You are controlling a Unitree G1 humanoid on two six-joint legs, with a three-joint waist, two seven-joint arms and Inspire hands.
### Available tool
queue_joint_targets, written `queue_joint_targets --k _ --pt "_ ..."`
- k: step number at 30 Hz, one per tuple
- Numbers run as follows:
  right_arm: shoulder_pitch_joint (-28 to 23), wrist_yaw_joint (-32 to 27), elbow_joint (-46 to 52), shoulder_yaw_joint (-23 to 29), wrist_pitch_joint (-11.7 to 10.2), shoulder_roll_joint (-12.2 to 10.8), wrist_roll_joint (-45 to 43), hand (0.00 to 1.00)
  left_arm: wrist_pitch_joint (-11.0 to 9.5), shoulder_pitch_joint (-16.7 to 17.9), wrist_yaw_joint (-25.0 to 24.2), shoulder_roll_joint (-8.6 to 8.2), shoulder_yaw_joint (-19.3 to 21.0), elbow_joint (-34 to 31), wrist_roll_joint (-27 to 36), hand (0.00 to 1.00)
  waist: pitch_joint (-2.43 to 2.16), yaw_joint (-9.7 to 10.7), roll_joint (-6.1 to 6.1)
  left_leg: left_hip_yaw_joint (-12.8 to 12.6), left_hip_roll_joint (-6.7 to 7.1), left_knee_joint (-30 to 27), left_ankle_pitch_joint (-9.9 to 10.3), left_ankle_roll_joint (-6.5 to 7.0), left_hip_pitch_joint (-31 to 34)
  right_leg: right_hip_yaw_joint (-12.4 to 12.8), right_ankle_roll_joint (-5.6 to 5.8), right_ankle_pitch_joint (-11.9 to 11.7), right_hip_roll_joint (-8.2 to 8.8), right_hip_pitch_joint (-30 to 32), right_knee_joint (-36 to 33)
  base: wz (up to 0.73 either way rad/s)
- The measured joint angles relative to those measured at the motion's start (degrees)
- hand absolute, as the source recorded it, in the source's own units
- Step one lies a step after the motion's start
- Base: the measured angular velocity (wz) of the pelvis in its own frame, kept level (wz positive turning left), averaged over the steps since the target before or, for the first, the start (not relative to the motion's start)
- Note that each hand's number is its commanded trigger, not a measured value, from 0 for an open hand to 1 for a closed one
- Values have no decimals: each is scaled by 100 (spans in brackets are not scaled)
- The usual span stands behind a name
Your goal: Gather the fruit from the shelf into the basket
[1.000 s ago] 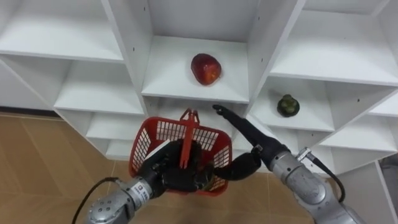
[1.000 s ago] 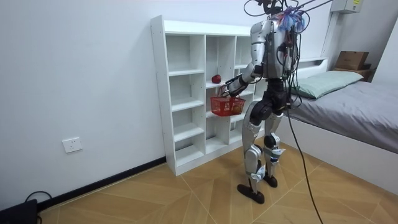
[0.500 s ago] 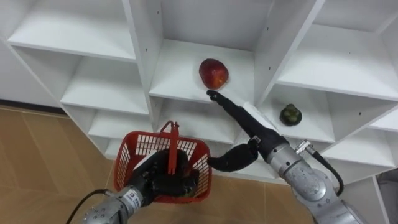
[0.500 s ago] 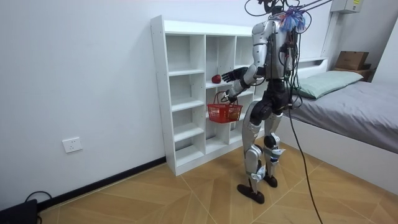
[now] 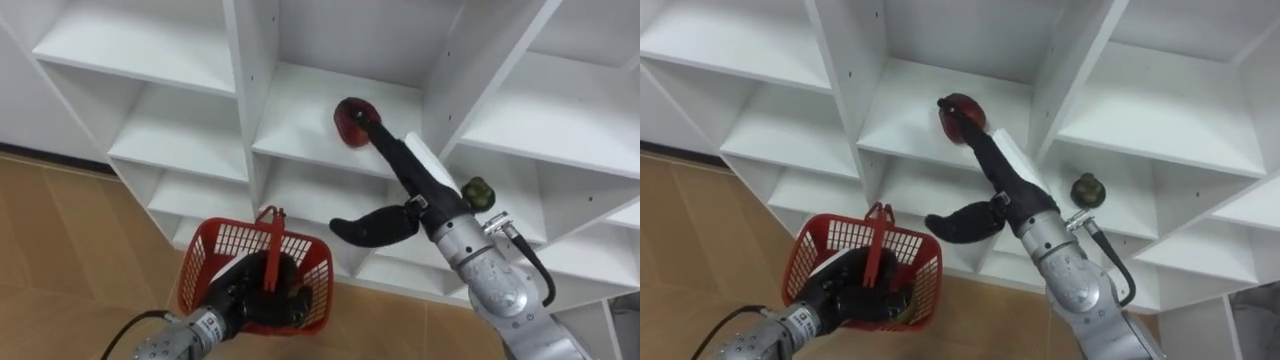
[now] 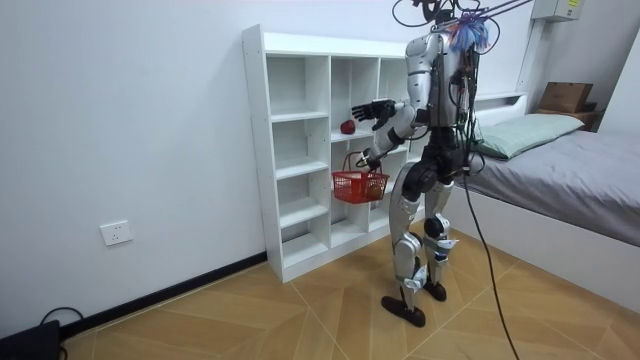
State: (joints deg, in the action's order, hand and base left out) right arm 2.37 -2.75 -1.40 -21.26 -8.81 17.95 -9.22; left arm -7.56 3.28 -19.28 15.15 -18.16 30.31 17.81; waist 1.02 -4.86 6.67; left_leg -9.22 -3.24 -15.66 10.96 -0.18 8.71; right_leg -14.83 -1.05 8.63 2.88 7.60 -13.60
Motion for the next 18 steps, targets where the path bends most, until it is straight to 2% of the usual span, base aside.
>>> queue_joint_targets --k 5,7,12,16,18 --pt "179 -274 -2 13 -37 0 28 0 0 28 0 -5 11 2 10 100 2 -1 22 3 0 0 0 0 -11 46 0 0 -4 -7 -1 0" --pt "310 -486 -13 19 -182 0 55 0 0 27 0 -13 16 2 13 100 3 11 22 22 1 1 0 0 -46 47 0 0 -7 -54 3 4" --pt "453 -926 -34 22 -389 0 388 0 -1 53 65 -37 13 2 11 100 5 -4 24 66 7 16 0 -1 -96 43 4 3 -12 -122 10 5" --pt "456 -1231 -84 79 -409 56 484 0 0 68 104 -38 54 1 3 100 8 -6 35 156 17 32 0 -1 -58 -35 7 3 -21 -172 95 11" --pt "645 -1347 -360 104 -437 53 581 0 10 69 113 -36 121 2 3 100 9 -16 39 160 12 31 -3 -6 -28 -53 6 3 -39 -156 99 6"
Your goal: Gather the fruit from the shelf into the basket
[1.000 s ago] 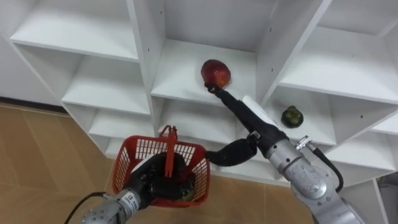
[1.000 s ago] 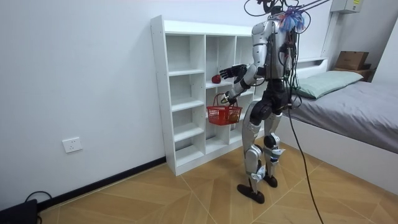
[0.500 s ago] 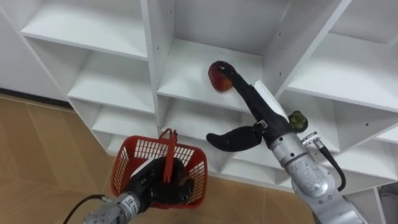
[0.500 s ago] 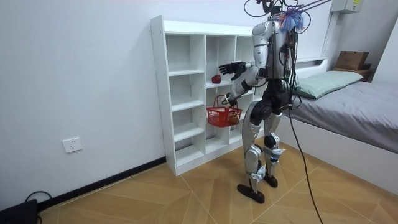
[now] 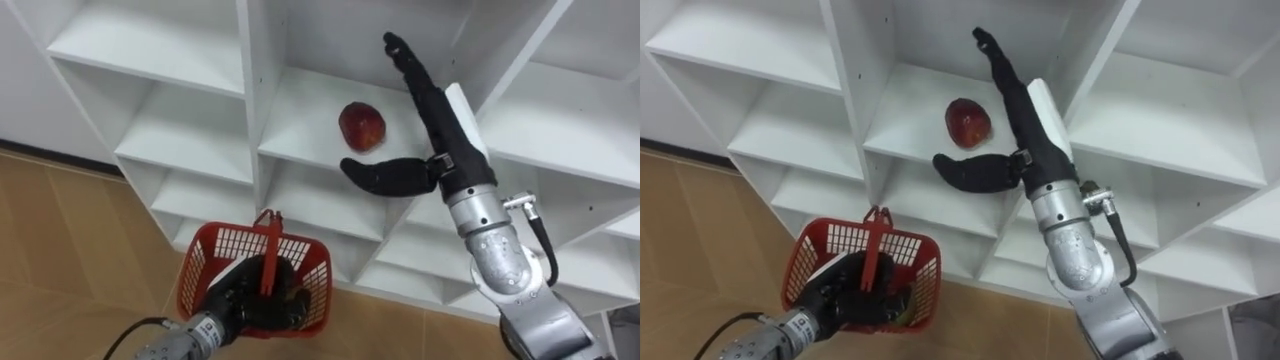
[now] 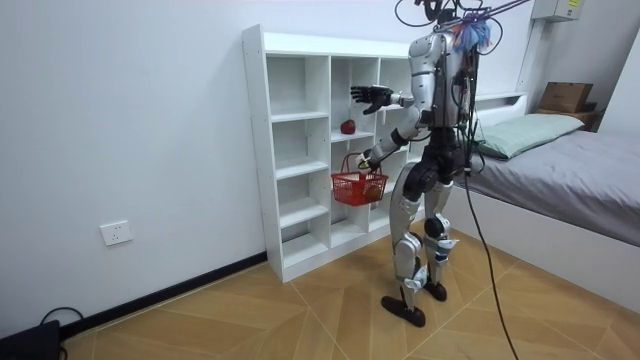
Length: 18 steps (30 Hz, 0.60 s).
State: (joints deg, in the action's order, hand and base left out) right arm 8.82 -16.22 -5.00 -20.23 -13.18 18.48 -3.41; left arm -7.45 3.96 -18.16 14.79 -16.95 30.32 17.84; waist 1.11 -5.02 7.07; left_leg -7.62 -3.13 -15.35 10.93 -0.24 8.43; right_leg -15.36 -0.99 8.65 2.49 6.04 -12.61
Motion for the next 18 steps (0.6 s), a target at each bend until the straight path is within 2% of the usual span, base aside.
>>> queue_joint_targets --k 5,8,10,14,18 --pt "475 -31 -437 44 -2 -17 221 0 5 5 20 -9 106 2 8 100 1 -2 12 25 5 -12 -11 -8 12 -93 1 2 31 -2 4 7" --pt "639 -183 -685 65 -4 -43 342 0 94 3 20 -11 109 17 4 100 2 -21 8 38 6 -12 -11 -8 19 -191 1 2 32 -27 1 13" --pt "708 -269 -897 66 -8 -89 342 0 128 3 32 -12 113 87 5 100 14 -27 -8 72 12 -12 -11 -8 16 -203 1 2 35 -57 2 18" --pt "879 -467 -1436 66 -7 -170 320 0 215 6 56 -90 106 133 6 100 71 -51 -90 211 71 -16 -20 8 58 -212 41 26 63 -79 6 17" --pt "954 -642 -1656 93 -14 -235 339 0 216 4 57 -103 106 133 5 100 70 -36 -110 320 92 -35 -52 13 203 -211 48 31 63 2 1 15"
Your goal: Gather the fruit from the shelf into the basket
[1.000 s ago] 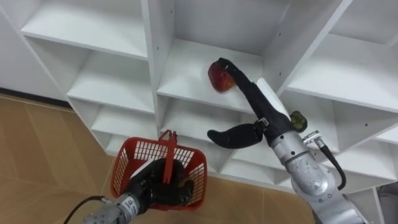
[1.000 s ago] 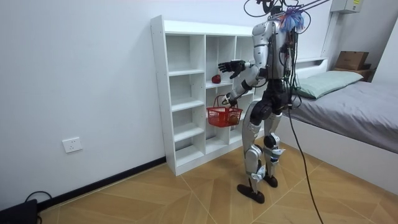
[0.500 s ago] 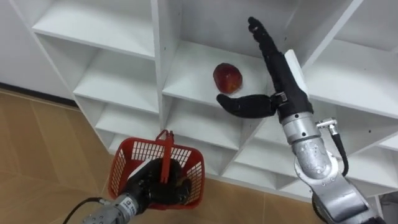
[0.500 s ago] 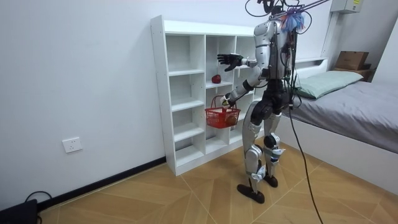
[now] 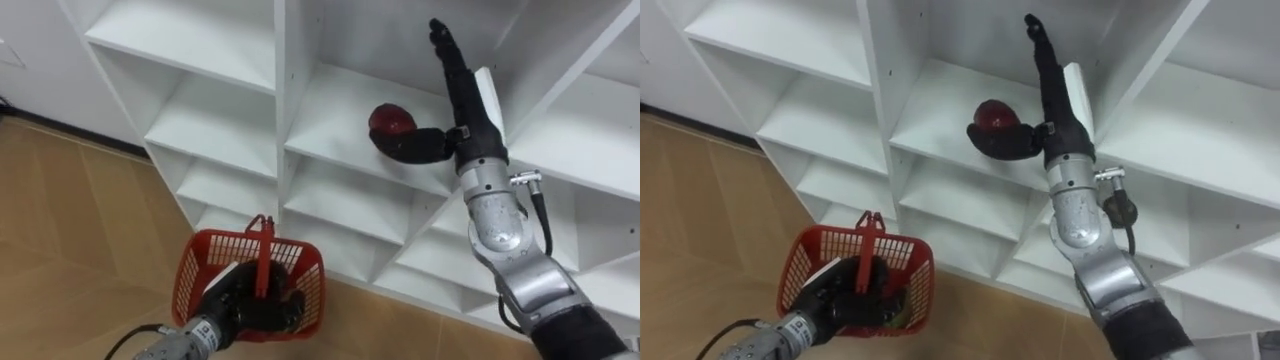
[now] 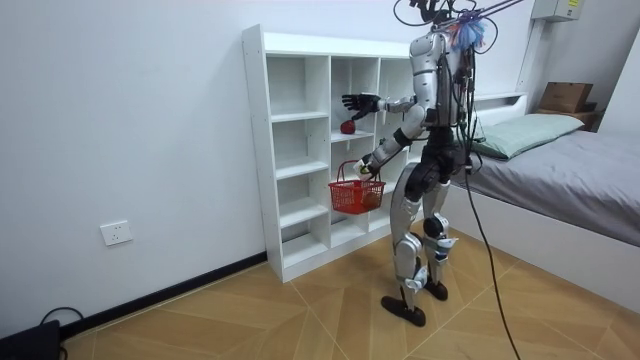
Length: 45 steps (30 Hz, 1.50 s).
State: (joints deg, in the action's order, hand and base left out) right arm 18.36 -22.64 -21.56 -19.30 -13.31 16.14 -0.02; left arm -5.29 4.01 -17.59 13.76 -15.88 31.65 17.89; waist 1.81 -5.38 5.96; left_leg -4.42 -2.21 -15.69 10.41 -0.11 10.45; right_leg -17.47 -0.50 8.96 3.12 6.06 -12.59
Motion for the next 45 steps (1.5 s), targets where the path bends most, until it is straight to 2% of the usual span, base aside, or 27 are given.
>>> queue_joint_targets --k 5,13,17,22,26,29,34,40,45 --pt "331 -53 -623 6 -8 -131 93 0 26 1 3 -64 -23 13 -12 100 -3 -51 -7 8 2 7 -13 -1 4 6 0 0 -1 -1 0 2" --pt "529 -25 -995 44 36 -141 381 0 121 -15 2 -179 -122 212 -6 100 -10 -134 -31 11 11 -9 -39 6 162 -13 0 0 19 139 -12 0" --pt "753 41 -1292 47 93 -141 569 0 132 -37 2 -171 -120 286 9 100 -8 -150 -56 29 29 -2 -73 7 247 -21 0 0 34 226 -13 1" --pt "792 43 -1520 199 103 -140 602 0 257 -73 1 -188 -107 320 2 100 -7 -231 -73 108 68 -1 -106 23 355 -68 1 1 85 337 -48 5" --pt "795 31 -1661 319 251 -137 597 0 291 -74 -2 -186 -103 324 2 100 -6 -295 -77 149 95 -2 -132 55 430 -94 13 8 124 425 -124 5" --pt "813 37 -1767 317 267 -138 594 0 295 -85 -2 -195 -107 323 -8 100 9 -293 -98 144 100 -4 -146 75 446 -85 25 14 163 445 -137 0" --pt "952 37 -1861 333 277 -142 590 0 295 -193 -2 -197 -103 326 -9 100 70 -293 -192 131 120 -11 -180 109 541 -39 37 20 200 613 -293 -2" --pt "955 34 -1900 331 275 -158 564 0 293 -252 -5 -226 -111 420 -10 100 72 -290 -195 142 116 -1 -209 95 549 -31 36 20 186 614 -298 1" --pt "970 26 -2041 332 168 -169 543 0 294 -267 -9 -249 -118 651 -9 100 72 -282 -196 153 158 -8 -212 97 549 -26 36 21 190 604 -303 0"
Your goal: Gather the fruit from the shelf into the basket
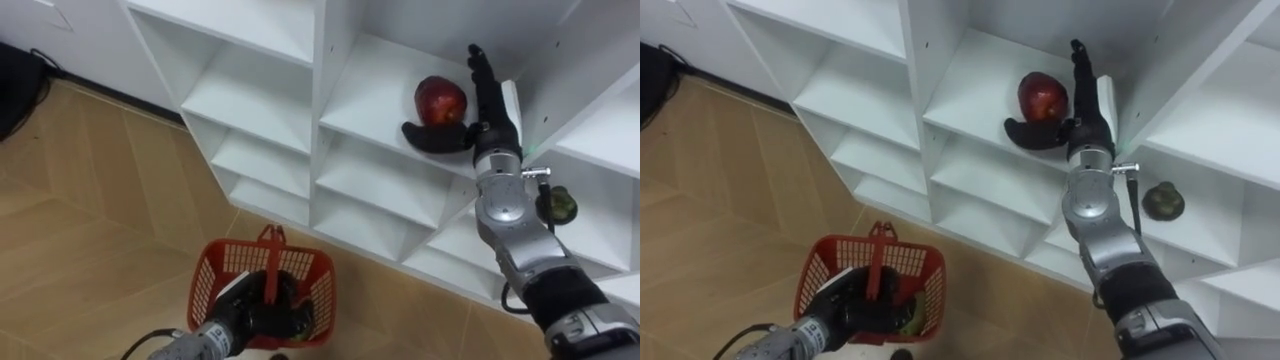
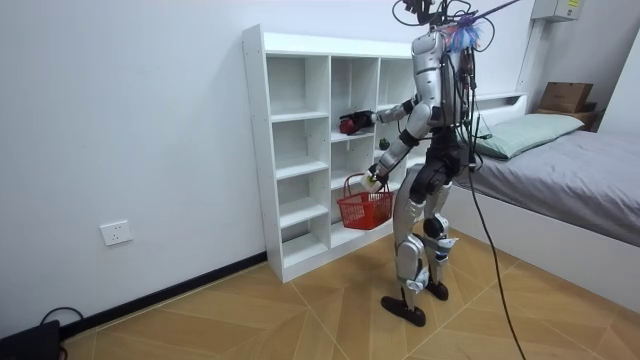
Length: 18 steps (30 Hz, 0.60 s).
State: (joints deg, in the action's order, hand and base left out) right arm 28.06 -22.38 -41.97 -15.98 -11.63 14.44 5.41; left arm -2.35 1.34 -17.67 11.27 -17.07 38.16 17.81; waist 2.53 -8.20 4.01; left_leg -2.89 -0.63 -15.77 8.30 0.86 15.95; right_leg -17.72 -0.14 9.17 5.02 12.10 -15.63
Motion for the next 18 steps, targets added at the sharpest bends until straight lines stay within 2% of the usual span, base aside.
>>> queue_joint_targets --k 18 --pt "1 -35 -240 45 -160 0 -121 0 0 -50 7 -4 -12 7 0 100 -15 10 -35 80 19 -57 -4 5 45 10 0 0 1 -13 -9 1"
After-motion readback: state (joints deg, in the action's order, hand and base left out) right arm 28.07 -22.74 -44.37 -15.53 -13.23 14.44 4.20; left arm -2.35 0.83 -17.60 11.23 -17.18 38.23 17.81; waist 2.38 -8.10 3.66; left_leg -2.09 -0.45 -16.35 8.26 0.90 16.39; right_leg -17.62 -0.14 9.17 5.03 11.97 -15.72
